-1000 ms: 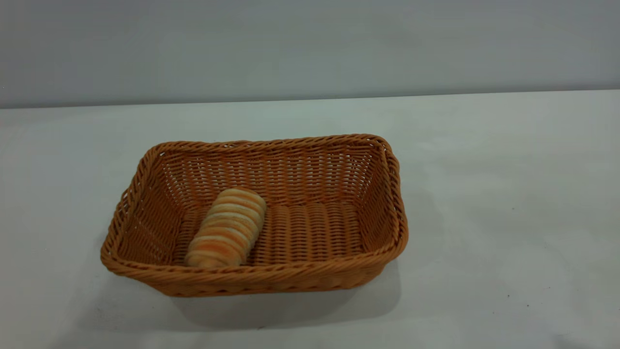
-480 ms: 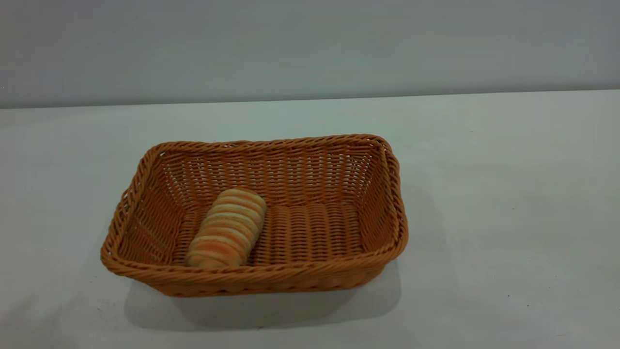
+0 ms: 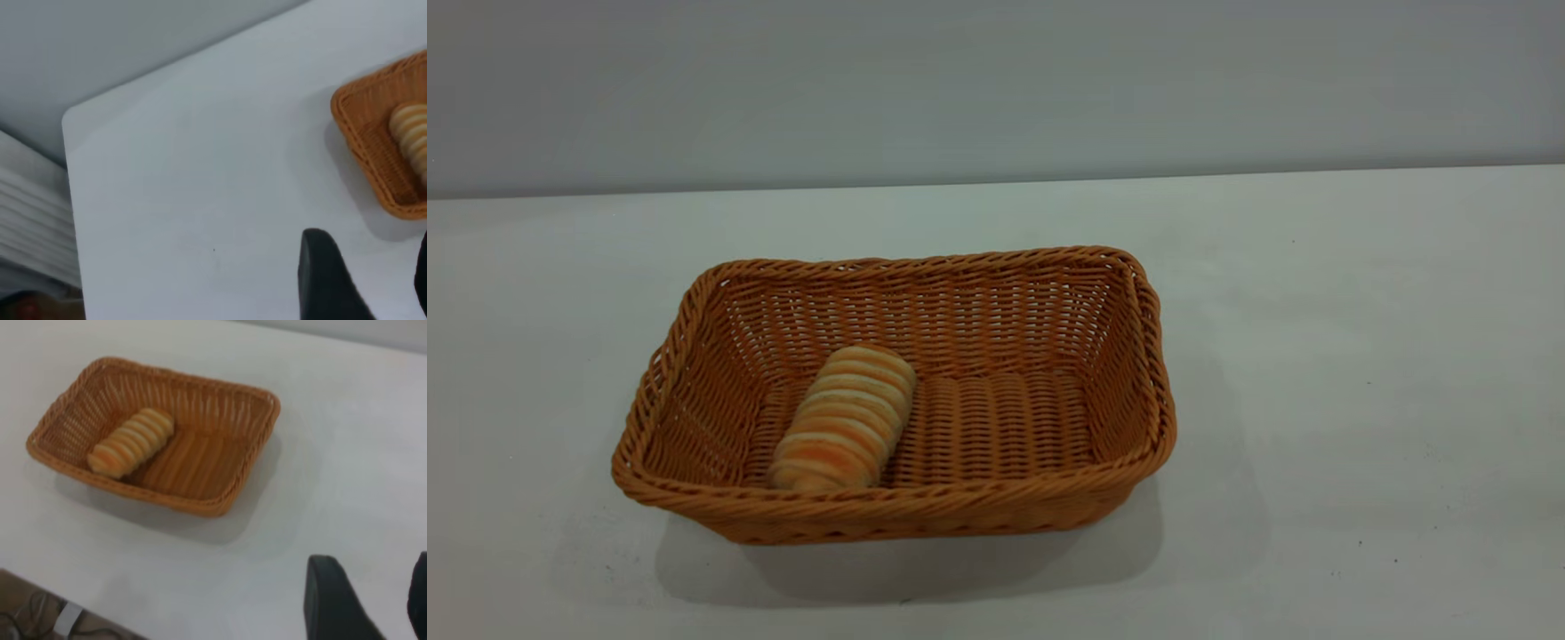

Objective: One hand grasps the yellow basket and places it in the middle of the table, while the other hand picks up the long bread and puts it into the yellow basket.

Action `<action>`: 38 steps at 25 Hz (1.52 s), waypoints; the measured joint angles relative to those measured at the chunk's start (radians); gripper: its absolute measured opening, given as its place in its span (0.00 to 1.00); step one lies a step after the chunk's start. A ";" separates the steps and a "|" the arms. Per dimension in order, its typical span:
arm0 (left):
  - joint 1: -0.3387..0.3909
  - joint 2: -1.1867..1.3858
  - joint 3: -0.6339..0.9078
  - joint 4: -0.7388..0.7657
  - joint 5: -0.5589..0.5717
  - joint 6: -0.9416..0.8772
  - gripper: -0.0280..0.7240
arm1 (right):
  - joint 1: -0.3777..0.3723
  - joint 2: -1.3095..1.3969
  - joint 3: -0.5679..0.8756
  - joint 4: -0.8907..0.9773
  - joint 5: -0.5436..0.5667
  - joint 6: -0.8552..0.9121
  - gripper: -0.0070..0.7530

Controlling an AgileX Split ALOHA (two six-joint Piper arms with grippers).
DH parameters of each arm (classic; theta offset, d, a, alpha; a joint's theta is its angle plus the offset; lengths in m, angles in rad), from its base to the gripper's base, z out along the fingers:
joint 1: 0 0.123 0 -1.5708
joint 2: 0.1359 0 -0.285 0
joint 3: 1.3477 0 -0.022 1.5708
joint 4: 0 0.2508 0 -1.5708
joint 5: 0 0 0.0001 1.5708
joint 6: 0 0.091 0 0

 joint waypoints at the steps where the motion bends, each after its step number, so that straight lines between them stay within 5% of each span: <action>1: 0.000 -0.032 0.003 -0.001 0.001 -0.001 0.55 | 0.000 0.000 0.000 0.000 0.004 0.003 0.44; 10: 0.000 -0.229 0.015 -0.079 0.002 0.007 0.55 | 0.000 -0.011 0.000 -0.007 0.039 0.044 0.38; 19: 0.000 -0.382 0.239 -0.192 0.002 0.049 0.55 | 0.000 -0.158 -0.001 -0.140 0.104 0.139 0.36; 38: 0.000 -0.427 0.449 -0.266 -0.004 0.127 0.55 | 0.031 -0.257 -0.001 -0.329 0.208 0.118 0.36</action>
